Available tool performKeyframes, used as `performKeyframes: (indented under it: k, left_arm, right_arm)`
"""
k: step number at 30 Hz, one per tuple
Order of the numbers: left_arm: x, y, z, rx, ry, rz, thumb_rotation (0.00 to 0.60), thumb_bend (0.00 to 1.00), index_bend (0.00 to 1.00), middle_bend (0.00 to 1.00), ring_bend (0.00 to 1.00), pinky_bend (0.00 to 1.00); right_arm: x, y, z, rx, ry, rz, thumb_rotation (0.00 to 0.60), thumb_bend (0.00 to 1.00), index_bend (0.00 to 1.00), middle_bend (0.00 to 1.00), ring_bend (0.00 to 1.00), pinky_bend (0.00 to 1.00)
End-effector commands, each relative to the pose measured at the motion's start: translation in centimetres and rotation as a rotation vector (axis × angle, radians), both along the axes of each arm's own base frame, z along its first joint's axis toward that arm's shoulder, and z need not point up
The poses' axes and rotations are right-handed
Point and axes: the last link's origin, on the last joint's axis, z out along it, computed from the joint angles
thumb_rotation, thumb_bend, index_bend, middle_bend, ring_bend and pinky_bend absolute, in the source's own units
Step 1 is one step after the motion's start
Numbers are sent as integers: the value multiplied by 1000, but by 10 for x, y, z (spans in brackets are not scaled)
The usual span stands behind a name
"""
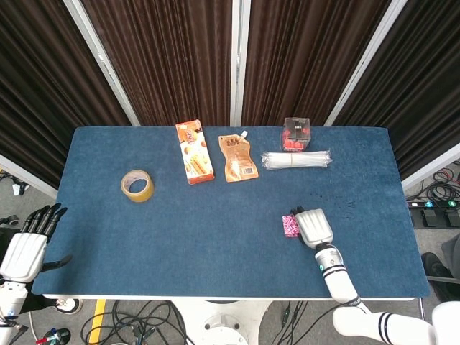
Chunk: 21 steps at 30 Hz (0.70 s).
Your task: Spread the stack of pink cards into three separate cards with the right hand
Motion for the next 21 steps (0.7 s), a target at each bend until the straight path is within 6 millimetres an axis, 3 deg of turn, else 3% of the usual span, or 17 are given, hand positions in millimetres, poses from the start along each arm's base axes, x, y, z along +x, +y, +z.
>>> performKeyframes:
  k: [1,21]
  left_arm:
    - [0,0,0,-1,2,1,600,0,73,32,0,97]
    - [-2,0,0,-1,0,6,600,0,73,32,0,97]
  right_arm:
    - [0,0,0,0,-1,-2,600,282,427,415,721,804]
    - [13,-4,-1,-11,-54,29,600,295,436,426,721,804]
